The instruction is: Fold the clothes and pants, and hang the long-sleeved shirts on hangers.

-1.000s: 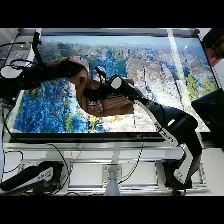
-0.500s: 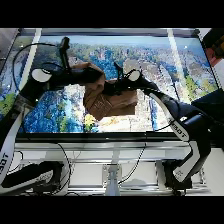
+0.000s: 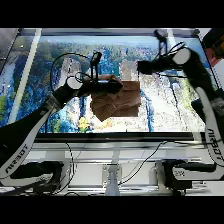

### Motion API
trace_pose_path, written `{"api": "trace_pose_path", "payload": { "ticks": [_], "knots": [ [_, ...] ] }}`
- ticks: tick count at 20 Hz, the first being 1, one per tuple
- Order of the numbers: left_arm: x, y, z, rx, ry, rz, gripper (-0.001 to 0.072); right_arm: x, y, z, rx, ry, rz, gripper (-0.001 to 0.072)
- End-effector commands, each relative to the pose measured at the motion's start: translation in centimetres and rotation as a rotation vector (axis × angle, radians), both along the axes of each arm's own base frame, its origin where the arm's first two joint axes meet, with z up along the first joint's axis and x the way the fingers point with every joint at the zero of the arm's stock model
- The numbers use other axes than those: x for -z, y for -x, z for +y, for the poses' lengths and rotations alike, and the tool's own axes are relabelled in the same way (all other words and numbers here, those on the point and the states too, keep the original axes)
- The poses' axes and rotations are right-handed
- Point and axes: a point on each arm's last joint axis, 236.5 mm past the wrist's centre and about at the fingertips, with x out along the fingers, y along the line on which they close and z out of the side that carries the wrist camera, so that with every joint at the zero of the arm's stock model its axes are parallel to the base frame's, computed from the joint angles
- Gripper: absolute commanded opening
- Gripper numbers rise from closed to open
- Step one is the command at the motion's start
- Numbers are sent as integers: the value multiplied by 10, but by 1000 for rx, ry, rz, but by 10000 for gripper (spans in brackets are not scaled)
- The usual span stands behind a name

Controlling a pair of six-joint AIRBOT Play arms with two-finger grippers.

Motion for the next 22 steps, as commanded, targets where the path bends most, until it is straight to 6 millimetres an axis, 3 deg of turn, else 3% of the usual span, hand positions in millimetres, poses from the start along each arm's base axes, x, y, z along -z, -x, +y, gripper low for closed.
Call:
{"api": "trace_pose_path", "payload": {
  "ticks": [1,3,6,12,16,17,18,19,22],
  "knots": [
    [-6,3,-37,38,29,0,40,-57,9,-56,100,52,-126,11],
    [-14,-4,-51,42,40,4,40,-74,15,-66,122,51,-163,11],
    [0,2,-70,50,39,59,40,-82,18,-68,124,55,-181,11],
    [62,75,-131,207,-34,144,42,-70,16,-79,135,115,-167,11],
    [90,98,-144,254,-70,184,44,-61,18,-82,135,131,-146,11],
    [90,100,-144,258,-70,187,145,-61,18,-83,135,136,-146,11],
    [88,100,-143,263,-69,190,580,-61,18,-83,135,139,-145,12],
    [85,101,-142,266,-64,195,696,-60,18,-84,136,146,-144,12],
    [63,106,-137,300,-42,198,692,-58,17,-92,144,183,-147,12]
  ]
}}
